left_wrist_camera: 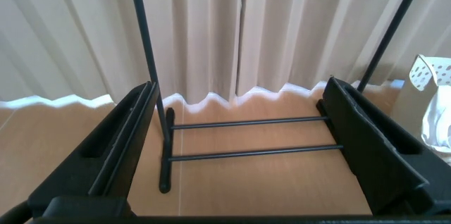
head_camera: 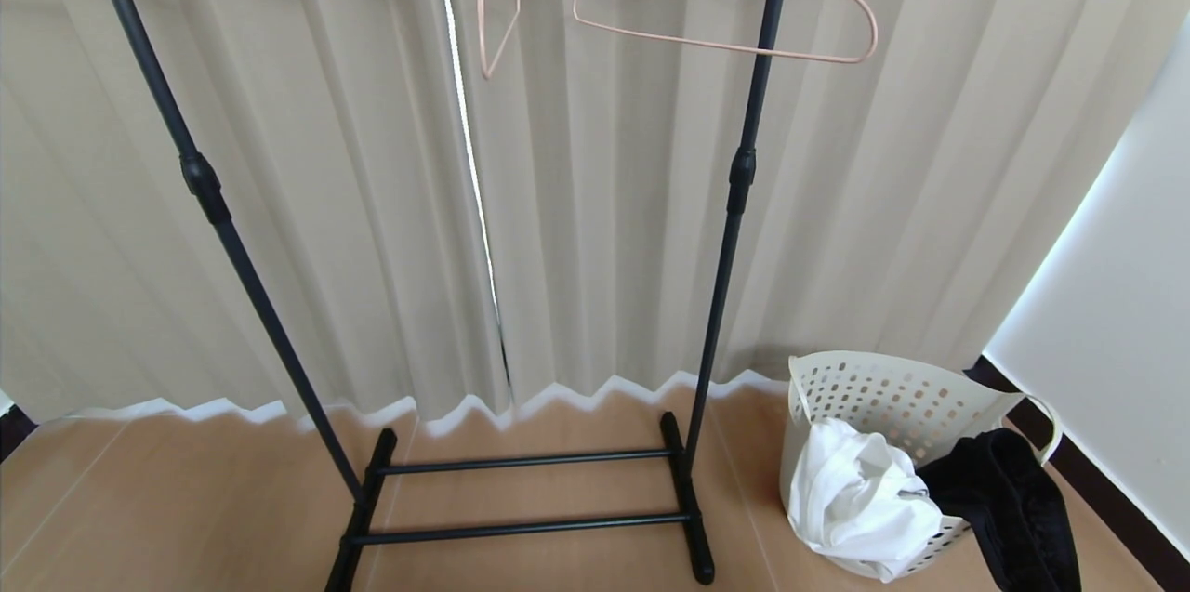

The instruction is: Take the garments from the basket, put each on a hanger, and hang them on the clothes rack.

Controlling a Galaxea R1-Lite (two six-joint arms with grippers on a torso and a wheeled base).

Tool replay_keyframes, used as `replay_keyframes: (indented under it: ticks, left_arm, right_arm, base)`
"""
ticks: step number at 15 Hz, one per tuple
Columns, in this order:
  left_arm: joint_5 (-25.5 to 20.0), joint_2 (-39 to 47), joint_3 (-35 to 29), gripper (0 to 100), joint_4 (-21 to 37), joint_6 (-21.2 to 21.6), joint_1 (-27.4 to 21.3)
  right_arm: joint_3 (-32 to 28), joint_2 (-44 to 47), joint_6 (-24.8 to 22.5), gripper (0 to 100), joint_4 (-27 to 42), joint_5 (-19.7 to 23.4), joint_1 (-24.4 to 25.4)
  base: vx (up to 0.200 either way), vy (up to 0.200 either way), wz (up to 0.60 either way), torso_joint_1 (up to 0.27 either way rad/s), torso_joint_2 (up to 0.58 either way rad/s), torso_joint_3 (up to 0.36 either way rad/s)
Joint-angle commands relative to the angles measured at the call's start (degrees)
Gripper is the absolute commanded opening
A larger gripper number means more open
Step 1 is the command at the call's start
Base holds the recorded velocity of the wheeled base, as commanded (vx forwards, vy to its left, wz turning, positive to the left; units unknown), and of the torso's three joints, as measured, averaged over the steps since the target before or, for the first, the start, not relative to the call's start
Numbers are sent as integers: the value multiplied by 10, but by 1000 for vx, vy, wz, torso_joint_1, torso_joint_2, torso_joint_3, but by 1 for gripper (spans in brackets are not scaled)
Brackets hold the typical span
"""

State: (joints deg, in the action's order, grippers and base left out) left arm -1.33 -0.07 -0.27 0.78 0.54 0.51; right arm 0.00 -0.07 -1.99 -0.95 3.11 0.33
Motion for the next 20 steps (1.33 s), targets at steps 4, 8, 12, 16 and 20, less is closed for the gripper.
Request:
replay_keyframes:
  ticks: [4,8,12,16,20]
  left_arm:
    - [0,1,0,100,0,0,0]
    - [0,1,0,100,0,0,0]
    - [0,1,0,100,1,0,0]
    - [0,1,0,100,0,0,0]
    - [0,1,0,100,0,0,0]
  right_arm:
    - [0,1,0,100,0,1,0]
    - [0,1,0,100,0,1,0]
    - [0,1,0,100,0,1,0]
    - [0,1,0,100,0,0,0]
    - [0,1,0,100,0,1,0]
  base:
    - [0,0,0,0,0,0]
    - [0,0,-450,-2,2,3]
    - [0,0,0,0,0,0]
    - [0,-200,0,0,1,6]
    - [0,-200,0,5,1,5]
